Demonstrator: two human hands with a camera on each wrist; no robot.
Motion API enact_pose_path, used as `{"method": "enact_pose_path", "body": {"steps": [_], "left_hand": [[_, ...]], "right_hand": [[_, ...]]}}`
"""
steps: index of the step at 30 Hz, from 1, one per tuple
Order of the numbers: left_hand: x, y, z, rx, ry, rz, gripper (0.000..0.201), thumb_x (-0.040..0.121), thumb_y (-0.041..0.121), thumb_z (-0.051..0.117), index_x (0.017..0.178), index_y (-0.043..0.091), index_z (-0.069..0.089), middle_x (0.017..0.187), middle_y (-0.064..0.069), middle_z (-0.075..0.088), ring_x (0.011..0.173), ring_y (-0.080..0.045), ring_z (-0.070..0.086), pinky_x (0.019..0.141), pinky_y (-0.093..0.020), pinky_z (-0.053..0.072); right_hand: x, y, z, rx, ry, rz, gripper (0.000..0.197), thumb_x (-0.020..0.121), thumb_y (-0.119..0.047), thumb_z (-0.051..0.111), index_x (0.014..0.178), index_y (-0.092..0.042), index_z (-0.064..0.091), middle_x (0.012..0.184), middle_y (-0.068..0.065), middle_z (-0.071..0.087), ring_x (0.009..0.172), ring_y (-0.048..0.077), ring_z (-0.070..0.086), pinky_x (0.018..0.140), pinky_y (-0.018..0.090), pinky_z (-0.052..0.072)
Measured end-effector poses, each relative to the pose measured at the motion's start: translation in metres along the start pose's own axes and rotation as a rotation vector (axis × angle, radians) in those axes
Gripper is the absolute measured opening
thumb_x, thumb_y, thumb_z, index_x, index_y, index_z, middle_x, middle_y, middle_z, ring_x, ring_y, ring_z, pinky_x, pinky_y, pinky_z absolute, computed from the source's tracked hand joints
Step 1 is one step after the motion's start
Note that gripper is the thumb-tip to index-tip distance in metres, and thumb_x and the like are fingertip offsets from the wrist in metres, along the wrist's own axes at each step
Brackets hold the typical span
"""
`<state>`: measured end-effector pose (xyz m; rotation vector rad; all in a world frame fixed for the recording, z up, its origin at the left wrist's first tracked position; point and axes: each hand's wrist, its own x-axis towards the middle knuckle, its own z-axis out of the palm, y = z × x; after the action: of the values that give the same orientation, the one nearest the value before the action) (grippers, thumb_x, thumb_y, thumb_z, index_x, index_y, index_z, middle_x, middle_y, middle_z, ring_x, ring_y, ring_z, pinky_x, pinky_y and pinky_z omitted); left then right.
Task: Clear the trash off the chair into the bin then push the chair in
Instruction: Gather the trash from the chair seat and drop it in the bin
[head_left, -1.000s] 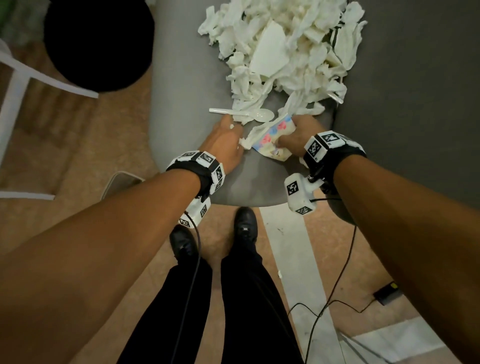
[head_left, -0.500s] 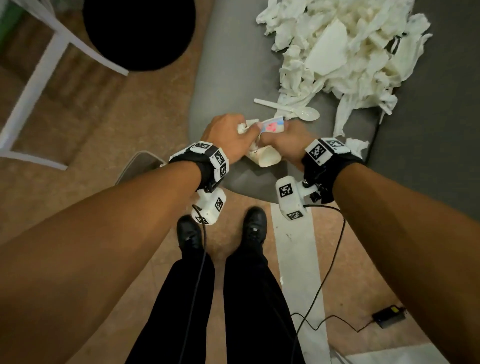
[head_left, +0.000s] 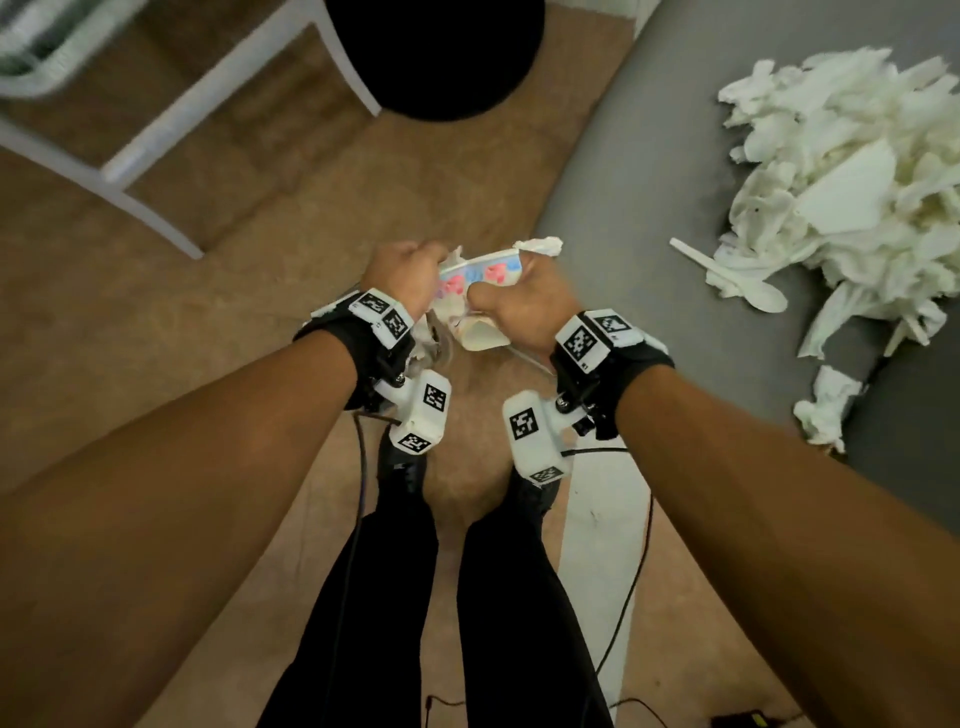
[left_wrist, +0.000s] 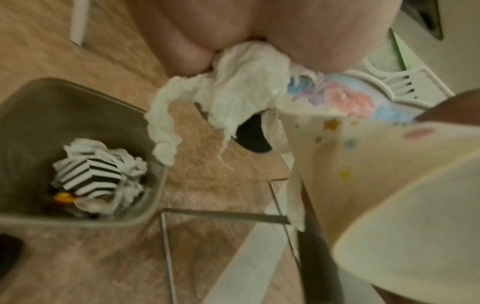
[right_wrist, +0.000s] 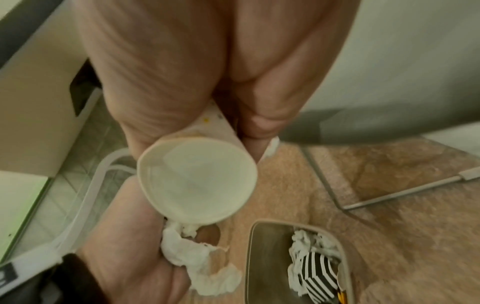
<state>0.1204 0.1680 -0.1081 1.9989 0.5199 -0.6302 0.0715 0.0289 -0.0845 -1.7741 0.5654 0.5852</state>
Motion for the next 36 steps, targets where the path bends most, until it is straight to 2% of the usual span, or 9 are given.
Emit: {"method": "enact_pose_path", "body": {"steps": [7,11,15,19,23,26,28,31,36], "left_hand": [[0.026,-0.07,-0.059,0.107,0.059,-0.103,0.025,0.09,0.038,0.059,0.092,0.015,0.07,0.093,-0.004,0.065,0.091,-0.026,0.062,0.074,-0.027,0.04],[0.055,-0.125,-0.073,0.047,0.115,-0.184,0.04,0.098,0.032,0.048,0.116,0.002,0.066,0.121,-0.017,0.066,0.111,-0.036,0.059,0.086,-0.031,0.042],[0.076,-0.174,-0.07,-0.118,0.102,-0.311,0.03,0.091,0.027,0.049,0.1,0.003,0.065,0.089,-0.012,0.064,0.087,-0.035,0.06,0.065,-0.029,0.041],[0.074,-0.196,-0.05,-0.29,-0.052,-0.376,0.023,0.085,0.01,0.048,0.097,0.021,0.065,0.097,-0.008,0.057,0.094,-0.032,0.056,0.084,-0.047,0.054],[0.077,-0.212,-0.043,-0.045,-0.091,-0.178,0.052,0.085,0.019,0.051,0.137,0.022,0.056,0.133,-0.008,0.061,0.114,-0.027,0.059,0.098,-0.034,0.049],[0.079,-0.223,-0.042,0.29,-0.018,0.028,0.037,0.092,0.015,0.054,0.127,0.023,0.061,0.136,-0.006,0.055,0.12,-0.028,0.056,0.099,-0.031,0.045],[0.079,-0.225,-0.045,0.521,0.124,0.122,0.024,0.086,0.016,0.059,0.109,0.023,0.064,0.124,-0.009,0.051,0.115,-0.033,0.051,0.097,-0.041,0.043],[0.084,-0.236,-0.049,0.758,0.316,-0.014,0.028,0.076,0.023,0.066,0.103,0.022,0.059,0.121,-0.012,0.045,0.113,-0.036,0.042,0.093,-0.046,0.036],[0.092,-0.269,-0.039,0.474,0.06,-0.183,0.028,0.09,0.019,0.061,0.117,0.015,0.057,0.121,-0.02,0.058,0.103,-0.044,0.06,0.084,-0.044,0.051]], "right_hand": [[0.044,0.02,0.098,-0.179,-0.098,0.092,0.058,0.059,-0.038,0.073,0.113,-0.018,0.067,0.099,0.002,0.075,0.087,0.017,0.072,0.083,0.036,0.061],[0.071,0.05,0.143,-0.248,-0.147,0.162,0.041,0.071,-0.034,0.077,0.109,-0.017,0.072,0.098,0.004,0.075,0.087,0.023,0.072,0.084,0.041,0.06],[0.098,0.087,0.176,-0.207,-0.132,0.228,0.029,0.08,-0.037,0.074,0.1,-0.017,0.069,0.102,0.009,0.074,0.091,0.03,0.072,0.078,0.048,0.061],[0.116,0.116,0.191,-0.309,-0.119,0.197,0.055,0.071,-0.06,0.067,0.101,-0.014,0.069,0.094,0.008,0.074,0.086,0.029,0.072,0.083,0.047,0.06],[0.123,0.134,0.187,-0.35,-0.134,0.202,0.029,0.069,-0.044,0.065,0.088,-0.022,0.064,0.09,0.01,0.073,0.089,0.034,0.071,0.083,0.052,0.059],[0.131,0.137,0.177,-0.357,-0.072,0.16,0.009,0.071,-0.035,0.063,0.079,-0.031,0.061,0.09,0.011,0.073,0.086,0.033,0.071,0.082,0.053,0.059],[0.135,0.13,0.17,-0.388,-0.013,0.092,0.003,0.08,-0.027,0.061,0.08,-0.03,0.06,0.088,0.003,0.072,0.085,0.025,0.069,0.083,0.039,0.058],[0.146,0.124,0.153,-0.446,0.14,-0.025,0.007,0.087,-0.022,0.057,0.09,-0.028,0.06,0.098,0.001,0.067,0.09,0.018,0.064,0.078,0.024,0.046],[0.175,0.12,0.139,-0.511,0.026,0.044,0.037,0.084,-0.028,0.052,0.116,-0.016,0.067,0.118,0.014,0.067,0.109,0.033,0.063,0.092,0.032,0.05]]}}
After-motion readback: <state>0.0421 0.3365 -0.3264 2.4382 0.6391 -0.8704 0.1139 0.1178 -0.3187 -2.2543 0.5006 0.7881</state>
